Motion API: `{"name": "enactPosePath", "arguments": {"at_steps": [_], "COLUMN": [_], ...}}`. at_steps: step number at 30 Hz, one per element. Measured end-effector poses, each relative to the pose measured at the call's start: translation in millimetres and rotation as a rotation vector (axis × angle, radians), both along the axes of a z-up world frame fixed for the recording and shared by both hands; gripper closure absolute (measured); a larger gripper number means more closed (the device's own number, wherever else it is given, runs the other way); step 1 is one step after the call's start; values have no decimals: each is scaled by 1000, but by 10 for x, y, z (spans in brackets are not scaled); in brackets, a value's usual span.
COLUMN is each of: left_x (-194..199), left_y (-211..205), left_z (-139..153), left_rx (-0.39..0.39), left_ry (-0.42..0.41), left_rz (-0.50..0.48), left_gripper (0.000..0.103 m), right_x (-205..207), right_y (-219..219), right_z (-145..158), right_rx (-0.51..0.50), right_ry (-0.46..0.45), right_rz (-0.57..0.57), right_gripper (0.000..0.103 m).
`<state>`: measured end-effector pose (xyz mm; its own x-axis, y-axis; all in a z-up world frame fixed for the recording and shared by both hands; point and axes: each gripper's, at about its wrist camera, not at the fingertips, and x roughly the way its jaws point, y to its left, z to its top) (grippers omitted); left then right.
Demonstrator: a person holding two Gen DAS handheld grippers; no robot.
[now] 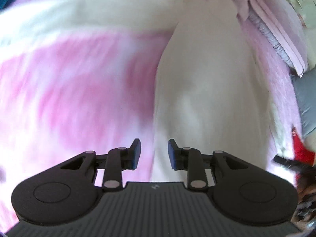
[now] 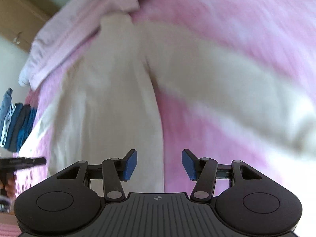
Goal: Fold clothes
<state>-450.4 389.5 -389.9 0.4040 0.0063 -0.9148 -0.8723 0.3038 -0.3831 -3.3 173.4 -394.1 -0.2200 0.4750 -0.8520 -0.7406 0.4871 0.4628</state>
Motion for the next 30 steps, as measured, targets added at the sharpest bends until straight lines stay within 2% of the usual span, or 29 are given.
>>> {"name": "enactPosePath", "arguments": {"at_steps": [4, 7, 9, 10, 11, 13, 15, 16, 20, 22, 24, 25, 26, 27, 28, 29, 30], "left_x": [-317, -386, -399, -429, -478, -664, -875, -927, -831, -776, -839, -857, -874, -860, -838, -817, -814], "left_y": [-356, -442, -427, -421, -431, -466, -504, -525, -593, -640, -672, -682, -691, -707, -728, -751, -768], "left_z": [-158, -426, -445, -384, -285, 19, 251, 261, -60, -219, -257, -265, -272, -254, -212, -165, -137], "left_rx": [-87, -133, -111, -90, -55, 45, 110, 124, 113, 106, 114, 114, 115, 131, 150, 167, 173], "left_ry": [-98, -204, -265, -288, -302, -312, -300, -279, -178, -140, -164, -174, -185, -169, -158, -150, -140], "left_rz": [69, 140, 158, 158, 150, 106, 73, 57, 16, 22, 58, 72, 87, 62, 25, -11, -36], "left_gripper": [69, 71, 102, 102, 102, 102, 102, 102, 101, 97, 86, 87, 92, 101, 101, 101, 101], "right_x": [-280, -464, -577, -618, -650, -714, -779, -812, -942, -1018, -1046, -1055, -1071, -1090, -1122, -1169, -1180], "right_y": [-615, -853, -915, -920, -913, -909, -924, -932, -962, -930, -956, -978, -1012, -1050, -1086, -1099, -1105], "right_z": [-71, -222, -276, -246, -203, -134, -102, -86, -21, -134, -131, -113, -103, -100, -110, -120, -121], "right_rx": [-41, -22, 15, 26, 24, 16, -3, -13, -52, -85, -67, -56, -43, -29, -23, -42, -55], "right_ry": [102, 167, 159, 148, 138, 114, 79, 61, -11, -33, -53, -54, -52, -50, -55, -84, -97], "right_rz": [-176, -295, -360, -374, -379, -376, -346, -331, -270, -258, -274, -284, -294, -303, -299, -275, -265], "right_gripper": [48, 48, 50, 91, 102, 102, 102, 102, 101, 101, 94, 80, 68, 67, 68, 92, 95]}}
